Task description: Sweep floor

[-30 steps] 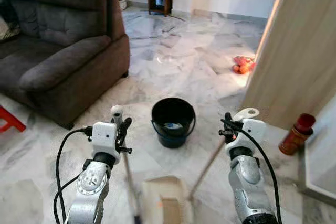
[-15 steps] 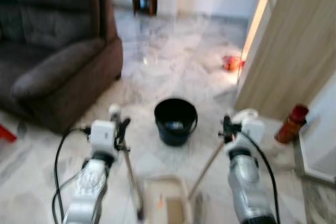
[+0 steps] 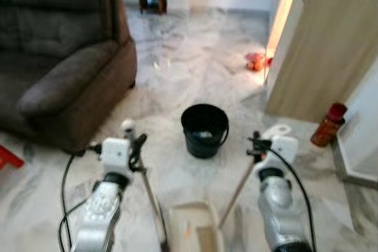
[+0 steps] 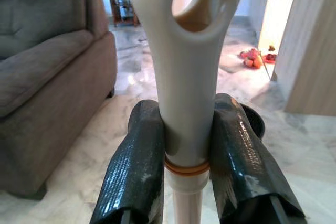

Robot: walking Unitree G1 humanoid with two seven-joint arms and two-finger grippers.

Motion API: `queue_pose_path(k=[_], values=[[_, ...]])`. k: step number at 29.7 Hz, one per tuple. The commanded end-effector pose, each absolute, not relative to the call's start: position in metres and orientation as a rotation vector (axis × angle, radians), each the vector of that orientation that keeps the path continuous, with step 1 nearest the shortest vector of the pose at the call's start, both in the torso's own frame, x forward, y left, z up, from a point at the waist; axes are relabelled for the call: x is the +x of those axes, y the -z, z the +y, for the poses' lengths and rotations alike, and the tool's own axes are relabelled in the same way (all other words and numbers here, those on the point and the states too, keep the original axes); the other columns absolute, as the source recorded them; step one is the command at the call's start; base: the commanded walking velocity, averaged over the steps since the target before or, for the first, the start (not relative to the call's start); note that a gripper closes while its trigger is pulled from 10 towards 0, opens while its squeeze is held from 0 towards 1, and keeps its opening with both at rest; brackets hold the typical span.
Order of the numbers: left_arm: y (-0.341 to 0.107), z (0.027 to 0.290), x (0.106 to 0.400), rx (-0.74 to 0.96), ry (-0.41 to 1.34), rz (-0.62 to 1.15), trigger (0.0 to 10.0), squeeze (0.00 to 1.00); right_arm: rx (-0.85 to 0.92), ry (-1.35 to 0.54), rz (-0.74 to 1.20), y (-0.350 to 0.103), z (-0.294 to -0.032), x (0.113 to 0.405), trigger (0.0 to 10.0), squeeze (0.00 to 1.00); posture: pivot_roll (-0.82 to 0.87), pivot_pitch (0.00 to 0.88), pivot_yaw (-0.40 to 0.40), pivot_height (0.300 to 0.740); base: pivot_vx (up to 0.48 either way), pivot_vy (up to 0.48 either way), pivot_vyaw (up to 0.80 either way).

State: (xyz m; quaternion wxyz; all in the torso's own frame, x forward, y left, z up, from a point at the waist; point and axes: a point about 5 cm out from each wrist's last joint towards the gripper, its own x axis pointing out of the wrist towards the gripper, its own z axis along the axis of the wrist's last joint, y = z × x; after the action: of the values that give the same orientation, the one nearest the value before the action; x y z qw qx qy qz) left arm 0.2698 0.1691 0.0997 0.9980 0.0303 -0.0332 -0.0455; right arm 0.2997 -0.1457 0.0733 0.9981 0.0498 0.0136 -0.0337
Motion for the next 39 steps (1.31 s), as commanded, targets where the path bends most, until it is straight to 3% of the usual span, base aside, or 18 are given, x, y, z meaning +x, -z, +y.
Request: queue_pose_path(k=[1,21,39], values=[[-0.1110,0.1672,0.2724,0.076,0.094,-0.117,10.0,0.00,0.137,0.081,-0.017,-0.0837,-0.1482,0.3033,10.0,0.00,0.14,0.030,0.032,0.740,0.000,0.368,0.00],[-0.1106,0.1670,0.2733,0.098,0.097,-0.109,10.0,0.00,0.139,0.078,-0.020,-0.0853,-0.1487,0.3049,10.0,0.00,0.14,0.036,0.035,0.740,0.000,0.000,0.00],[-0.1104,0.1672,0.2741,0.099,0.089,-0.107,10.0,0.00,0.140,0.082,0.011,-0.0814,-0.1499,0.3048,10.0,0.00,0.14,0.050,0.036,0.740,0.275,0.000,-0.04]])
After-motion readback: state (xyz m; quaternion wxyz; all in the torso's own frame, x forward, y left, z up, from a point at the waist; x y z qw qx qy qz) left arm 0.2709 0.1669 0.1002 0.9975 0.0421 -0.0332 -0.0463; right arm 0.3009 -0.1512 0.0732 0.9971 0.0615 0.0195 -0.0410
